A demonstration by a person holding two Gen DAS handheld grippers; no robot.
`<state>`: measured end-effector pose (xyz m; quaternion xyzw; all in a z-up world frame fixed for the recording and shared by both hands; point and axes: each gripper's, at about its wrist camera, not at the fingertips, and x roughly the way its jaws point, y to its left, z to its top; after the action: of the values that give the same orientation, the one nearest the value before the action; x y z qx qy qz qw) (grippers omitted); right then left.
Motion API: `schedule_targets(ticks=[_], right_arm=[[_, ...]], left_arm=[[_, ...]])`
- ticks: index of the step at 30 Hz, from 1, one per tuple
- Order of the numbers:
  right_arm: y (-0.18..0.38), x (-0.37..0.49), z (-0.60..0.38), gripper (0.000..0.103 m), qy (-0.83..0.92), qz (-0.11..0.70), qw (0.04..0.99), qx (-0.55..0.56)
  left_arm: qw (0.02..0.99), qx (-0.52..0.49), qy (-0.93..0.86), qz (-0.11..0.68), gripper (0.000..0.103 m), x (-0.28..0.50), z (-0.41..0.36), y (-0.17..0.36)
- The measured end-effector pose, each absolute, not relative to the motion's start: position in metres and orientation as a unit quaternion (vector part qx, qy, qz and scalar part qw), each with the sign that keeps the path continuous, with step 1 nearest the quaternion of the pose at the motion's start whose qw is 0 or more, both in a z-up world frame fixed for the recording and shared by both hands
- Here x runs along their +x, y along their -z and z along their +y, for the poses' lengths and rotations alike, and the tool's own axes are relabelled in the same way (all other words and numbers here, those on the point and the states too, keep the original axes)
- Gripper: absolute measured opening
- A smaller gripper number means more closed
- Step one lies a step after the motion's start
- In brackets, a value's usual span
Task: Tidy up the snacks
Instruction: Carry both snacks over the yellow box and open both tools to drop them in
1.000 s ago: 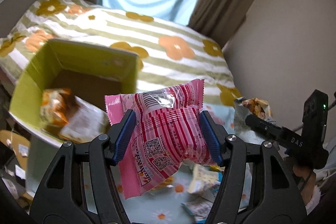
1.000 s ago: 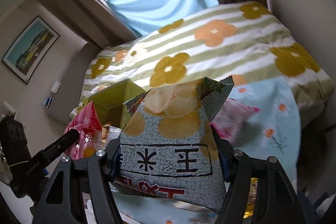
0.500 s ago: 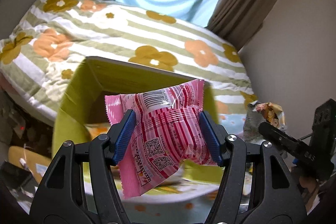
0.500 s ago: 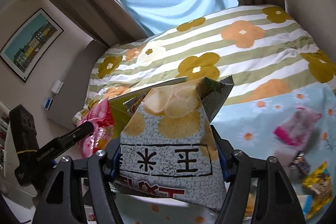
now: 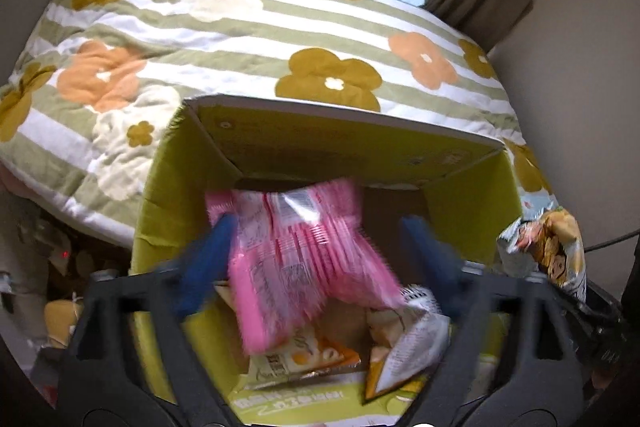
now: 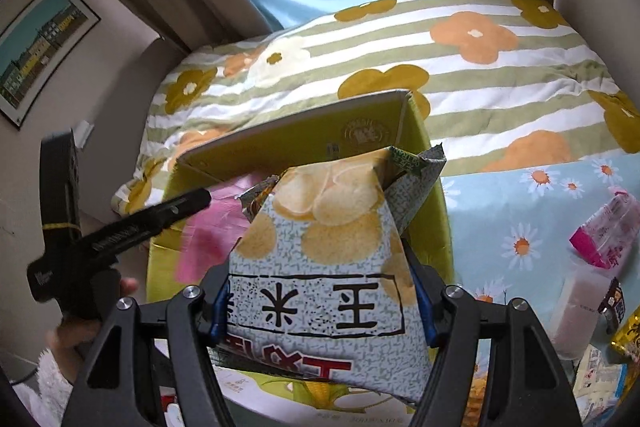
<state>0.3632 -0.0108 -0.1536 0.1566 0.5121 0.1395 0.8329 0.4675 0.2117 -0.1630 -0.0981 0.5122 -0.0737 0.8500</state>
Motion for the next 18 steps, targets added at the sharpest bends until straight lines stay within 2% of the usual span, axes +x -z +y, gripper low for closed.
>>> schedule_targets(ticks=[18], right_arm=[[0.170, 0.382, 0.011, 0.067, -0.163, 0.512, 0.838, 0.093]], left_arm=[[0.855, -0.102, 0.020, 0.508, 0.102, 0.410, 0.228, 0.158]])
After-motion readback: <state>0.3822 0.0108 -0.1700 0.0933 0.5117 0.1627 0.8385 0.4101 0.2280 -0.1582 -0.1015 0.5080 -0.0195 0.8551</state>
